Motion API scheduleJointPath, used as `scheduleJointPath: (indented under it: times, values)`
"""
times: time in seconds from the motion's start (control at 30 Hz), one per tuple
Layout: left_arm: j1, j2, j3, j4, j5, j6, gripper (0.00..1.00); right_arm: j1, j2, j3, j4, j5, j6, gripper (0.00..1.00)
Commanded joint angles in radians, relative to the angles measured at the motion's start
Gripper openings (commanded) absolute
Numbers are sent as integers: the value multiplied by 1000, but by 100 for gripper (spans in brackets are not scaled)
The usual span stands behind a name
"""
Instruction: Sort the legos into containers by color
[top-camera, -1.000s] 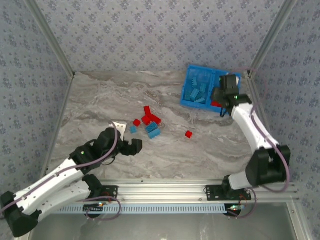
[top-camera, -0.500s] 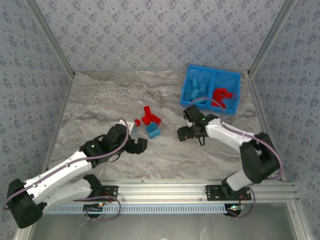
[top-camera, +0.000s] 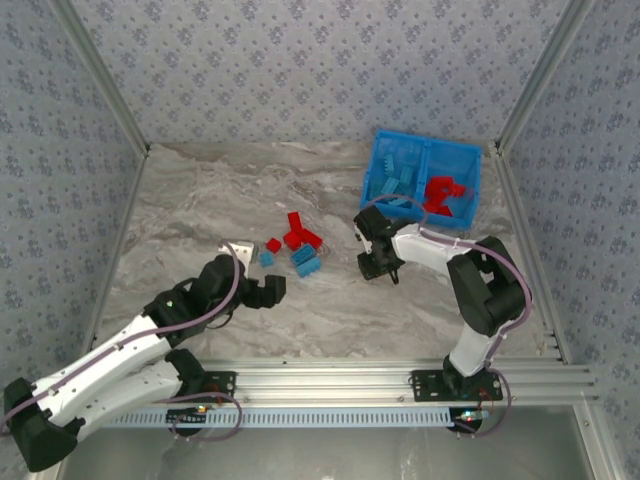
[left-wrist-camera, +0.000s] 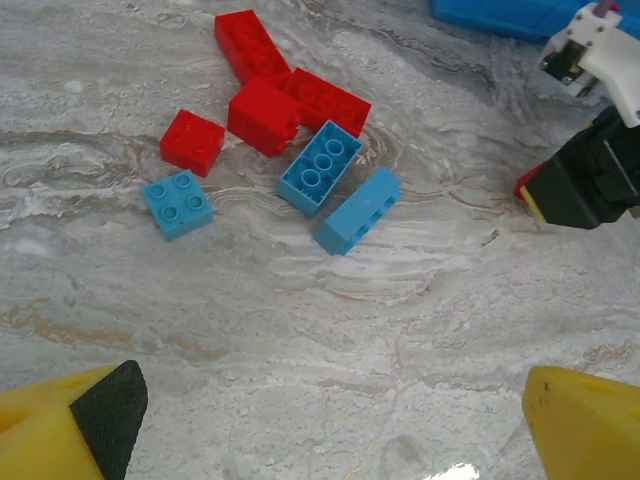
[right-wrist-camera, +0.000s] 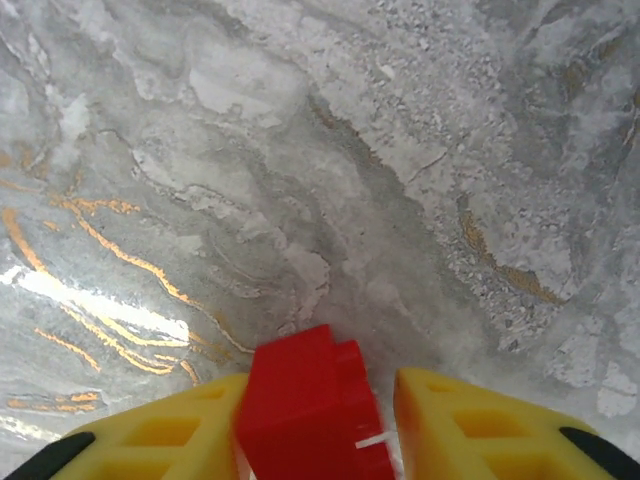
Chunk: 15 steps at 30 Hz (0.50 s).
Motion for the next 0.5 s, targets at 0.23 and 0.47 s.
scheduleJointPath:
  times: [0.23, 0.47]
  values:
    - [0, 34, 47, -3, -30, 1, 99, -4, -240, 7, -80, 34, 110, 20]
    - [-3, 25, 53, 31, 51, 1, 99, -288, -401, 37, 49, 185, 284, 20]
